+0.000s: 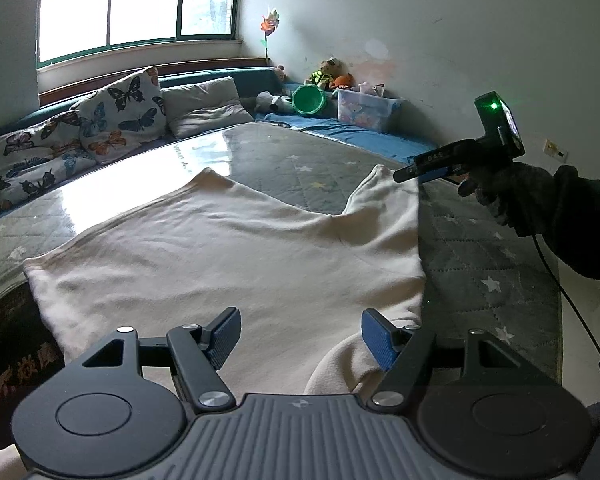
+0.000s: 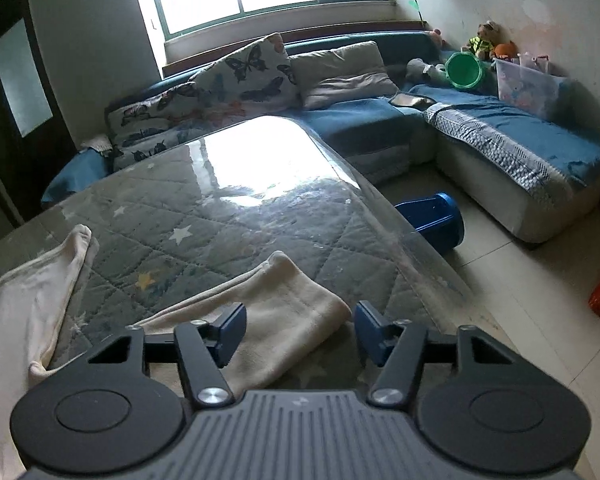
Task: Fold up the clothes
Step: 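Close the right gripper on the other sleeve cuff, then lift the sleeve with the right gripper, lay it across the body, open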
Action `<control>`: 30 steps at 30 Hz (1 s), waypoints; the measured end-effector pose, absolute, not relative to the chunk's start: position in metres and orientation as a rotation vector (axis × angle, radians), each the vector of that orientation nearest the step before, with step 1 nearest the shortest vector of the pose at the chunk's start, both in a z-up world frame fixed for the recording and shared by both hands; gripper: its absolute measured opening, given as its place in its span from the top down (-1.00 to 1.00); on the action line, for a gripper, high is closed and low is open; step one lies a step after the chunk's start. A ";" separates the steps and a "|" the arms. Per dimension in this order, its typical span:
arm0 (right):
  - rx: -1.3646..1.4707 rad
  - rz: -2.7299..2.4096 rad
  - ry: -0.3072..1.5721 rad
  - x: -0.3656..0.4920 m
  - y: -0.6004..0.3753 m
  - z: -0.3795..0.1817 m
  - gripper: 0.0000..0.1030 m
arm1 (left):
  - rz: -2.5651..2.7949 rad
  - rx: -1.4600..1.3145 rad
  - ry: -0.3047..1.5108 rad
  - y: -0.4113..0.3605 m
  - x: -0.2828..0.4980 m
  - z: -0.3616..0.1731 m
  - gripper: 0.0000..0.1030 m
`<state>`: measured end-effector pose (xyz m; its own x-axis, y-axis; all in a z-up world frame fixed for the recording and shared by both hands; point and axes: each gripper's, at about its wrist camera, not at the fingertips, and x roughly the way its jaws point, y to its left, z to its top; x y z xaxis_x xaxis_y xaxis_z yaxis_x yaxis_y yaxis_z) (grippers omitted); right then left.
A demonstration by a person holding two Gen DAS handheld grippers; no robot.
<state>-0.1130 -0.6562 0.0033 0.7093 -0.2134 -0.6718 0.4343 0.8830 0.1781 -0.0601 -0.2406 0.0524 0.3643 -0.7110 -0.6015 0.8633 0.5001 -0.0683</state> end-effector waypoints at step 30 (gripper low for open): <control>0.574 -0.178 0.525 -0.155 -0.653 0.056 0.83 | -1.040 0.272 0.611 -0.253 -0.054 0.048 -0.46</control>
